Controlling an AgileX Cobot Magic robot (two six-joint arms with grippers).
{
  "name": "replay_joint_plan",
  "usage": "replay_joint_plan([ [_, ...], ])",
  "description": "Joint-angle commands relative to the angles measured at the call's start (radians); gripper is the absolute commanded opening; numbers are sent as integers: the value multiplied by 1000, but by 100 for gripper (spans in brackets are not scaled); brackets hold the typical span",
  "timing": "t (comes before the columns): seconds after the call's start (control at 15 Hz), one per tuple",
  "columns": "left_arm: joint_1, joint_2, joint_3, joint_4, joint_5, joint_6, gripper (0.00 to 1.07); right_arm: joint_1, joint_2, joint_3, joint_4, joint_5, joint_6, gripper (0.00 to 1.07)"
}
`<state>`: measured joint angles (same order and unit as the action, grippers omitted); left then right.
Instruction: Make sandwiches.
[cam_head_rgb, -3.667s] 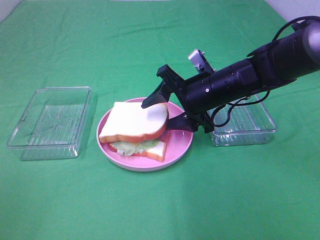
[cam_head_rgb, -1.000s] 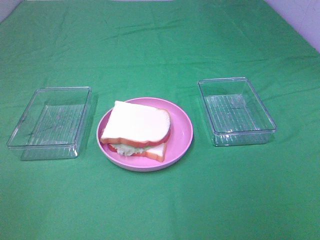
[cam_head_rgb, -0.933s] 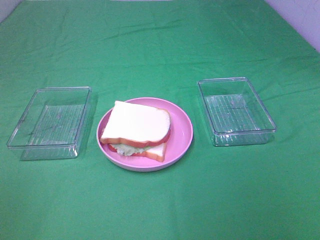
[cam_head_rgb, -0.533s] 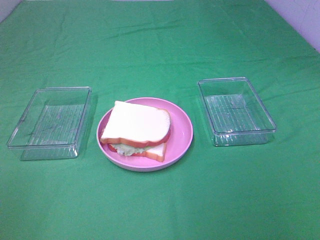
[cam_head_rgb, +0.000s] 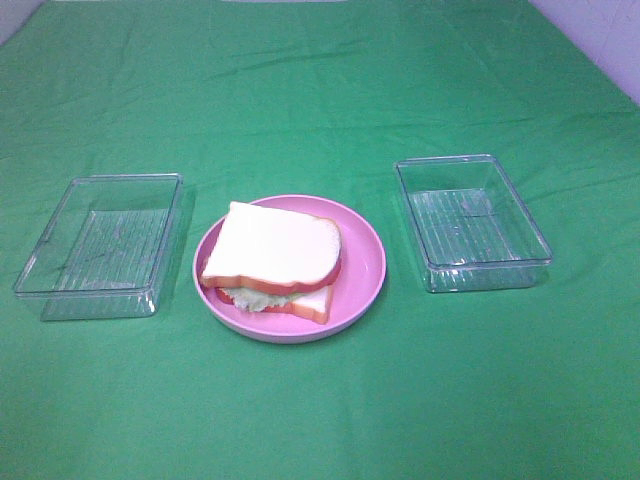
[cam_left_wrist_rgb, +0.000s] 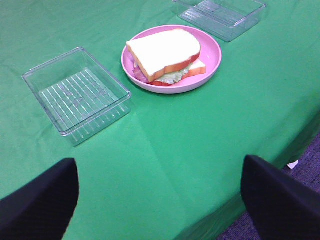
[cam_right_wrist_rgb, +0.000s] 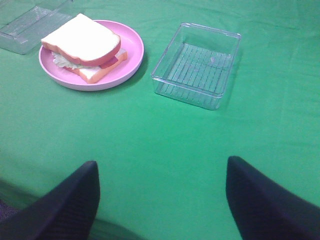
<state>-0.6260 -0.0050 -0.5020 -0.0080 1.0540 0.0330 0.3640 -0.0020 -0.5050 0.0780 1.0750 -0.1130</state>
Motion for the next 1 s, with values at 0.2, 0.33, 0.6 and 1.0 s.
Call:
replay_joint_plan([
  [0.2, 194, -20, 3, -4, -9, 3, 83, -112, 2, -1, 9, -14, -4, 68],
  [0.33, 380, -20, 3, -3, -9, 3, 83, -272, 0, -1, 11, -14, -4, 68],
  [0.6, 651, -23, 3, -3, -9, 3, 83, -446, -1, -1, 13, -14, -4, 68],
  [1.0, 710, -20, 3, -3, -9, 3, 83, -418, -20, -1, 17, -14, -4, 68],
])
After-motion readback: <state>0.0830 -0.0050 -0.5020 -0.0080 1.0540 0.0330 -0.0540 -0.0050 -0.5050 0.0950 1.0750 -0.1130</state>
